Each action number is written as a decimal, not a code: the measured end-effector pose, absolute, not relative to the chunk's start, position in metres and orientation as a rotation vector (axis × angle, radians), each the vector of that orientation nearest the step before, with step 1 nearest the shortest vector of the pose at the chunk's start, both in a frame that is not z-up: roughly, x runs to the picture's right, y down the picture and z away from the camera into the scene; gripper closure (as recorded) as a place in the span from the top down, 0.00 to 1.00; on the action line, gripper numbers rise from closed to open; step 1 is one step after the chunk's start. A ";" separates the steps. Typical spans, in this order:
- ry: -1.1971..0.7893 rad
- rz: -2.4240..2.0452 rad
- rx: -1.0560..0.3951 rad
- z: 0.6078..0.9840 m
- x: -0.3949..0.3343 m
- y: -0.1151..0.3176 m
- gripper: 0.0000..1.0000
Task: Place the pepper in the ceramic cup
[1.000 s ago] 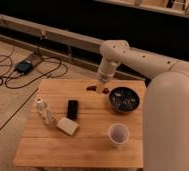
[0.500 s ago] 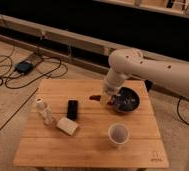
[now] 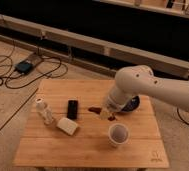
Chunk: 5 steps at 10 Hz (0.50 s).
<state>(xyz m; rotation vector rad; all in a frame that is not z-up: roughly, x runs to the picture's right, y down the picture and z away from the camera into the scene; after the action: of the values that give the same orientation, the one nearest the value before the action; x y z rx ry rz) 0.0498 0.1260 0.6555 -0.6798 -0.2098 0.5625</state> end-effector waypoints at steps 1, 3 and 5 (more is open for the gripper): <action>-0.227 0.585 -0.677 0.650 0.048 0.133 0.06; -0.290 0.636 -0.683 0.641 0.041 0.154 0.06; -0.337 0.678 -0.690 0.641 0.042 0.170 0.06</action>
<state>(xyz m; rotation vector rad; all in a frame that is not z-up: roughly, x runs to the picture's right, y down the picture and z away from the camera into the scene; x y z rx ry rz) 0.0417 0.1703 0.6411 -0.6904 -0.3370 0.6779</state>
